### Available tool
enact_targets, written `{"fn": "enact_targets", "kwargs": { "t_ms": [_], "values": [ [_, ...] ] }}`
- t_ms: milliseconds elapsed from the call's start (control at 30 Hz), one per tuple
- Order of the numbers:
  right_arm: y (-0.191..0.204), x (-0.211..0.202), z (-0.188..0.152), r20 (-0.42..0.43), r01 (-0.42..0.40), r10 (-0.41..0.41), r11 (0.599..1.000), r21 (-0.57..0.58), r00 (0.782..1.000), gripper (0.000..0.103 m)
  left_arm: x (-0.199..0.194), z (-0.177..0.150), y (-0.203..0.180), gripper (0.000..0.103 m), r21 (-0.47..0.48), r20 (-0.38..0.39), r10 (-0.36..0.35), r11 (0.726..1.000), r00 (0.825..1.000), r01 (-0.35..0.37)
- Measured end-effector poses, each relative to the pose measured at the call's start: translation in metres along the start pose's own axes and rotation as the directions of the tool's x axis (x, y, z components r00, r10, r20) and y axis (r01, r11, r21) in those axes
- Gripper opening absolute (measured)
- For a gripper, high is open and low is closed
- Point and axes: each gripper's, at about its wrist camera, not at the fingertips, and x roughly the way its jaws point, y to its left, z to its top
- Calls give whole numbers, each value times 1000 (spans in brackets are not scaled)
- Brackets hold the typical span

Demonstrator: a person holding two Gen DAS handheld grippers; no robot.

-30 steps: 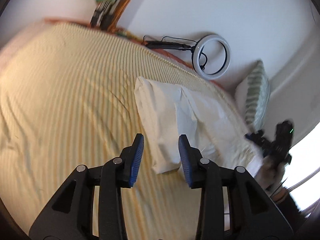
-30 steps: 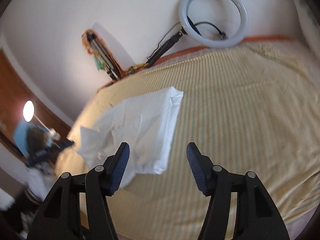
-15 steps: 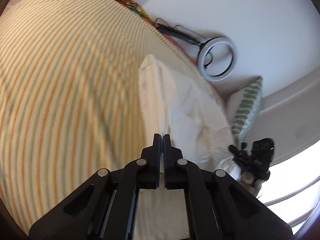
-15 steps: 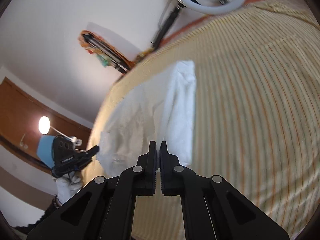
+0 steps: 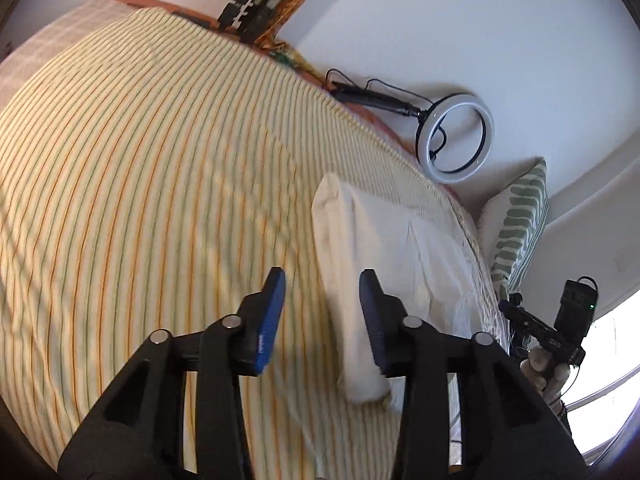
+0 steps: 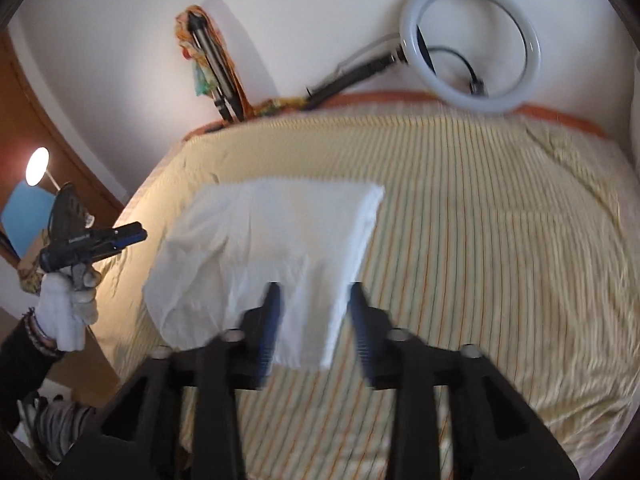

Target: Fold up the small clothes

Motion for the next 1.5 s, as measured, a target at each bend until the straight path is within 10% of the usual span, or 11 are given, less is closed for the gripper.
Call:
{"fn": "enact_targets", "kwargs": {
  "t_ms": [533,633,1133,1500],
  "values": [
    [-20,113,55,-57,83,-82,997,3,995,35,96,64,-11,37,20,-87,22,1000,996,-20],
    [-22,118,52,-55,78,-78,997,5,995,35,106,63,-14,4,44,-109,42,998,993,-38],
    [-56,93,38,27,62,-65,991,119,998,35,69,53,0,0,-18,119,132,991,984,-130],
    [-51,104,57,-2,76,-76,991,111,997,30,70,21,-98,0,331,97,124,932,988,-149]
  ]
}}
